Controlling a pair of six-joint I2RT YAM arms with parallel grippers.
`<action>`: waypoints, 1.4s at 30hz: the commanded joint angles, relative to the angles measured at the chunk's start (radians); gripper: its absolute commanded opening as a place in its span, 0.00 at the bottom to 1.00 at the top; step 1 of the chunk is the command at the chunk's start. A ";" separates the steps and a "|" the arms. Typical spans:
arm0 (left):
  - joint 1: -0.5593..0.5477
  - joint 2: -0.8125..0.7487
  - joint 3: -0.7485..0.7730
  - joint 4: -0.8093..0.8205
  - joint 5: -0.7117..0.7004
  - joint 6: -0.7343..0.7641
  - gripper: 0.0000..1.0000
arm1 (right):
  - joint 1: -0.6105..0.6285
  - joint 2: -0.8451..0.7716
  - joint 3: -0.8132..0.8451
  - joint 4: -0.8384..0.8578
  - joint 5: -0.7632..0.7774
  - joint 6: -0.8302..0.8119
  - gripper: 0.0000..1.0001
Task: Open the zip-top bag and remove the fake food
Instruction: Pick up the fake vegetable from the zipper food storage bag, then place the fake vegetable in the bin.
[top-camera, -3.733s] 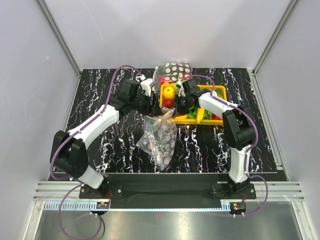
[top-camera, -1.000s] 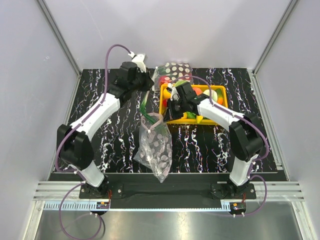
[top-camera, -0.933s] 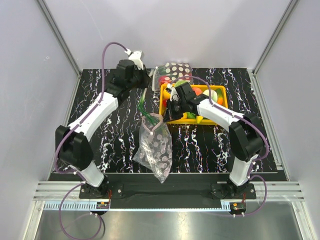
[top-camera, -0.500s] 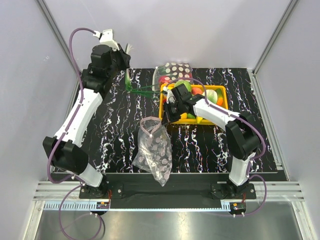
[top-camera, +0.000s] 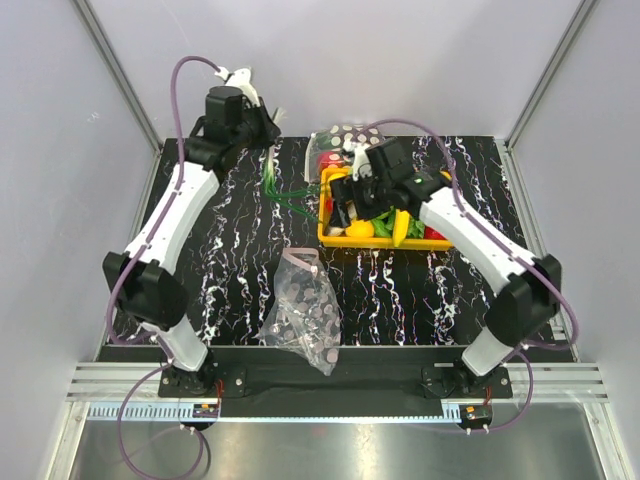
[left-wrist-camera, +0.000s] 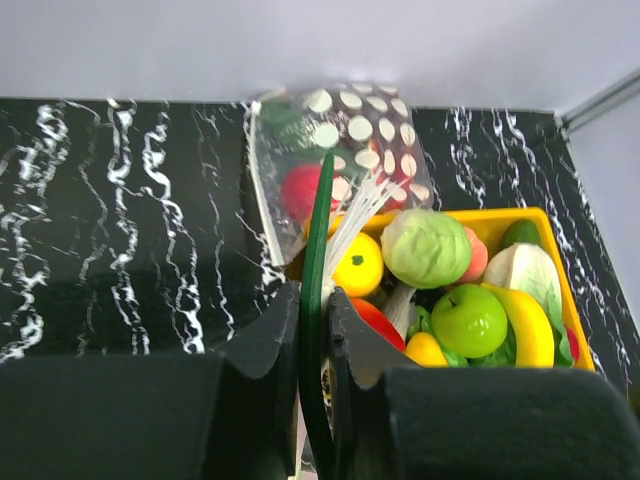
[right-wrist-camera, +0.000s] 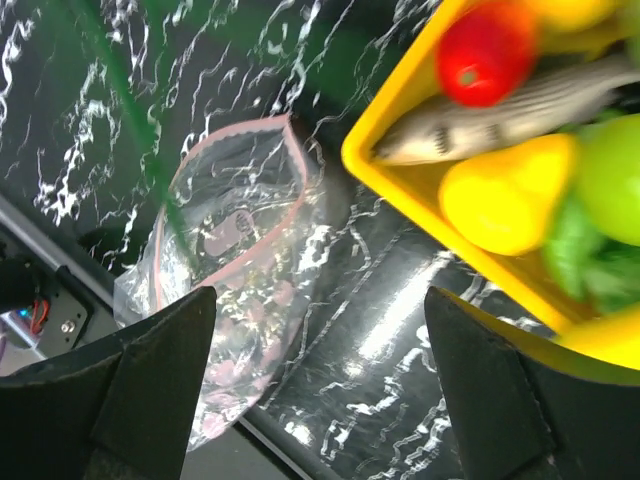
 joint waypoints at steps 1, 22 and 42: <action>-0.058 0.062 0.098 -0.047 0.044 -0.002 0.00 | -0.021 -0.102 0.080 -0.091 0.118 -0.072 0.91; -0.144 0.062 -0.009 0.184 0.335 -0.435 0.00 | -0.040 -0.024 0.012 0.481 -0.171 0.205 0.89; -0.146 -0.014 -0.103 0.254 0.342 -0.491 0.74 | -0.037 -0.002 0.014 0.394 0.016 0.173 0.00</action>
